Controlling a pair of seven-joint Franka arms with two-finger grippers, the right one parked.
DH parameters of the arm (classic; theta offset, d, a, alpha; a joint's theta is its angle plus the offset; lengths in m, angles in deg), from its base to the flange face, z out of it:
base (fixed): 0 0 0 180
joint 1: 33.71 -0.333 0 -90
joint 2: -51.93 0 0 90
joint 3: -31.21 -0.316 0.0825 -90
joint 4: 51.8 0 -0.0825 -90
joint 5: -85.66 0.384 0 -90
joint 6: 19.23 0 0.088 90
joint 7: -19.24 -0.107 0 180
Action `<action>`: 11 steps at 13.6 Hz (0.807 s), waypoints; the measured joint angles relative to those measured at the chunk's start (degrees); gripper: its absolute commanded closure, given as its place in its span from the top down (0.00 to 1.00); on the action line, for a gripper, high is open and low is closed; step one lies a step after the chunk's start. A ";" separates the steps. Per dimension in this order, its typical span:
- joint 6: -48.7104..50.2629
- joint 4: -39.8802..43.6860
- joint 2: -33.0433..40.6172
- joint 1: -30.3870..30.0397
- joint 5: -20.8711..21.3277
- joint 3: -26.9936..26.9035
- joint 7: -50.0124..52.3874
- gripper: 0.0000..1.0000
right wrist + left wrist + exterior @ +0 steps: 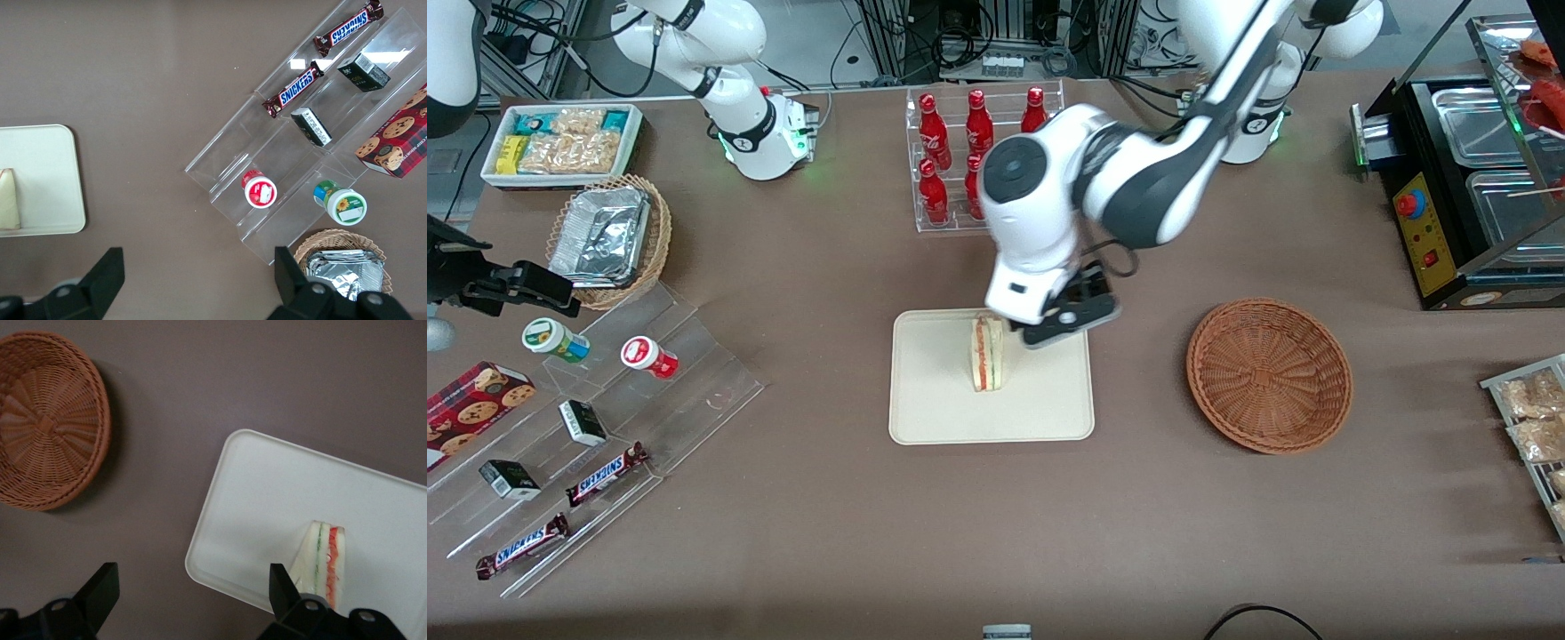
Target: Place sandwich from basket to tray
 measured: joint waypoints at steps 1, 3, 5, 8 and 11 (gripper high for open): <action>1.70 -0.04 1.55 -1.23 -0.03 -0.01 -0.03 0.99; 5.45 -0.16 4.26 -3.11 -0.08 -0.06 -0.11 0.99; 8.58 -0.25 6.91 -4.77 -0.10 -0.10 -1.39 0.99; 13.70 -0.30 11.83 -9.12 -2.18 -0.18 -7.32 0.99; 16.77 -0.46 15.11 -14.43 -3.15 -0.30 -15.05 0.99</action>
